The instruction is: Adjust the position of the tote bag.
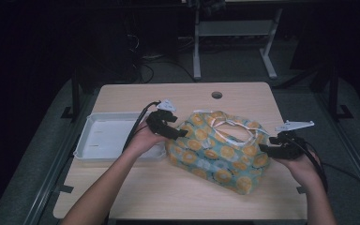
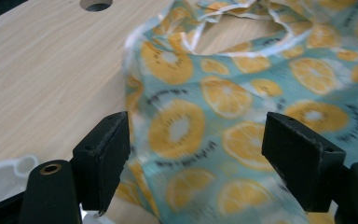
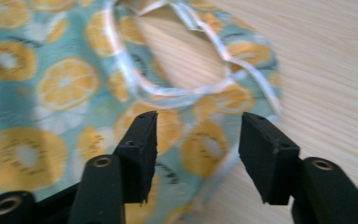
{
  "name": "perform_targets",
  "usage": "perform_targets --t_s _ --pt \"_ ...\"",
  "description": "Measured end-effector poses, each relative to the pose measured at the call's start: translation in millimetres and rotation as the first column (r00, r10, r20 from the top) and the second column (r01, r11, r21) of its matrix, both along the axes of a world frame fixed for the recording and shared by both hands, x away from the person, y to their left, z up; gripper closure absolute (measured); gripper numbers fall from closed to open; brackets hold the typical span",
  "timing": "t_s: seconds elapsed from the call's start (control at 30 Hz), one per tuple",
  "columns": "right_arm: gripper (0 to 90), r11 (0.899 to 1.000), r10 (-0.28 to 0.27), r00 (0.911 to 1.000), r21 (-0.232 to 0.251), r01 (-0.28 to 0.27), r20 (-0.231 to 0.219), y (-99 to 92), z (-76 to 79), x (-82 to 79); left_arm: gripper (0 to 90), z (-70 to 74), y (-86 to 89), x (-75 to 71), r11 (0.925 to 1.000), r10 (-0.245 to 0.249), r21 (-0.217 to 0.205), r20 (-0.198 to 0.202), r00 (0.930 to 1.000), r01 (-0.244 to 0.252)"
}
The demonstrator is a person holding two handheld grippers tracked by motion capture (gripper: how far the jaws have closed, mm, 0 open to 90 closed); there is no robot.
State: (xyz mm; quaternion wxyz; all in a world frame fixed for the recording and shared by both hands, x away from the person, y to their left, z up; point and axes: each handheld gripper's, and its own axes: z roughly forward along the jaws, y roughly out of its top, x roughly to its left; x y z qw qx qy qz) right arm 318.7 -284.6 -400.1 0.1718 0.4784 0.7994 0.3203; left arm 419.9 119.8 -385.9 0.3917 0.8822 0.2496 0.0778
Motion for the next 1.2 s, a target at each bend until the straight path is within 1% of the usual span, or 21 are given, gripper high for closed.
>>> perform_targets --t_s 0.07,0.2,0.23,0.27,0.37,0.4,0.47,0.5,0.6,0.63,0.67,0.7,0.8,0.83,0.87,0.93,1.0,1.03,1.07,1.13,1.2 --pt "41.1 1.000 -0.027 0.9996 0.004 0.027 -0.007 -4.7 -1.4 3.5 23.1 -0.2 -4.0 8.8 0.9999 0.000 0.012 -0.006 1.0000 0.000" --pt "38.1 0.999 -0.054 0.9985 -0.001 0.054 -0.011 -10.9 -5.7 14.2 23.0 0.0 -15.0 25.7 0.9999 0.006 0.014 -0.008 0.9999 -0.006" --pt "37.8 0.998 -0.062 0.9980 0.006 0.062 -0.010 -12.0 -6.6 17.4 23.0 -0.2 -18.5 29.8 0.9998 0.012 0.015 -0.008 0.9999 -0.011" --pt "37.0 0.997 -0.074 0.9972 0.007 0.074 -0.013 -13.0 -7.2 20.7 23.0 0.1 -21.1 33.9 0.9997 0.010 0.024 -0.004 0.9999 -0.010" --pt "35.4 0.996 -0.088 0.9961 0.012 0.088 -0.014 -16.1 -9.9 30.6 23.0 -1.3 -30.8 44.5 0.9997 0.019 0.012 -0.014 0.9997 -0.019" --pt "34.8 0.996 -0.093 0.9956 0.019 0.093 -0.016 -17.0 -11.0 34.1 23.0 -2.6 -34.5 47.5 0.9997 0.019 0.018 -0.018 0.9997 -0.018" --pt "34.3 0.994 -0.107 0.9940 0.036 0.108 -0.019 -18.5 -14.3 40.8 22.9 -6.3 -42.8 54.5 0.9990 0.010 0.044 -0.022 0.9997 -0.009" --pt "33.7 0.993 -0.110 0.9936 0.039 0.111 -0.024 -18.8 -16.4 43.8 22.5 -7.9 -45.6 56.5 0.9990 0.011 0.043 -0.021 0.9997 -0.010" --pt "33.6 0.993 -0.114 0.9929 0.037 0.115 -0.035 -17.6 -23.9 52.5 22.5 -13.3 -56.6 65.2 0.9986 0.011 0.052 -0.029 0.9995 -0.009" --pt "33.3 0.993 -0.112 0.9928 0.036 0.114 -0.042 -16.7 -27.2 55.8 22.6 -15.7 -60.8 67.0 0.9986 0.021 0.048 -0.025 0.9995 -0.019" --pt "33.1 0.993 -0.115 0.9924 0.031 0.116 -0.045 -15.4 -30.9 58.8 22.6 -17.3 -63.1 70.0 0.9982 0.014 0.059 -0.025 0.9996 -0.013" --pt "33.1 0.993 -0.113 0.9926 0.025 0.114 -0.044 -14.4 -34.9 62.0 22.5 -19.8 -66.6 72.4 0.9980 0.019 0.060 -0.039 0.9990 -0.017" --pt "33.4 0.993 -0.113 0.9917 0.009 0.114 -0.060 -12.4 -45.3 69.8 22.5 -25.5 -74.5 78.4 0.9956 0.008 0.093 -0.047 0.9988 -0.003" --pt "33.8 0.994 -0.111 0.9917 0.015 0.112 -0.065 -11.8 -48.4 71.6 22.6 -27.4 -77.4 79.9 0.9954 0.014 0.096 -0.051 0.9986 -0.009" --pt "33.9 0.994 -0.107 0.9921 0.019 0.109 -0.064 -11.4 -51.3 73.5 22.5 -28.5 -78.8 81.5 0.9941 0.011 0.108 -0.043 0.9990 -0.006" --pt "34.3 0.996 -0.089 0.9940 0.007 0.090 -0.063 -7.3 -57.2 76.0 22.6 -31.9 -82.0 85.1 0.9935 0.018 0.113 -0.050 0.9986 -0.013" --pt "34.9 0.996 -0.089 0.9936 -0.004 0.089 -0.069 -5.4 -58.6 76.4 22.5 -35.3 -83.7 88.9 0.9917 0.021 0.128 -0.056 0.9982 -0.014" --pt "35.5 0.996 -0.089 0.9931 -0.012 0.089 -0.076 -4.0 -59.7 76.6 22.6 -37.4 -84.9 90.5 0.9919 0.025 0.126 -0.063 0.9977 -0.017" --pt "35.8 0.996 -0.087 0.9930 -0.014 0.086 -0.079 -3.4 -61.1 77.1 22.6 -39.5 -86.0 91.5 0.9918 0.034 0.125 -0.061 0.9976 -0.026" --pt "39.1 0.997 -0.083 0.9932 -0.013 0.082 -0.082 -2.7 -63.2 77.5 22.6 -43.1 -87.5 93.4 0.9910 0.041 0.130 -0.060 0.9974 -0.033" --pt "42.0 0.997 -0.073 0.9934 -0.024 0.071 -0.088 -1.3 -64.7 77.3 22.6 -45.9 -89.2 94.8 0.9899 0.043 0.137 -0.063 0.9970 -0.034"
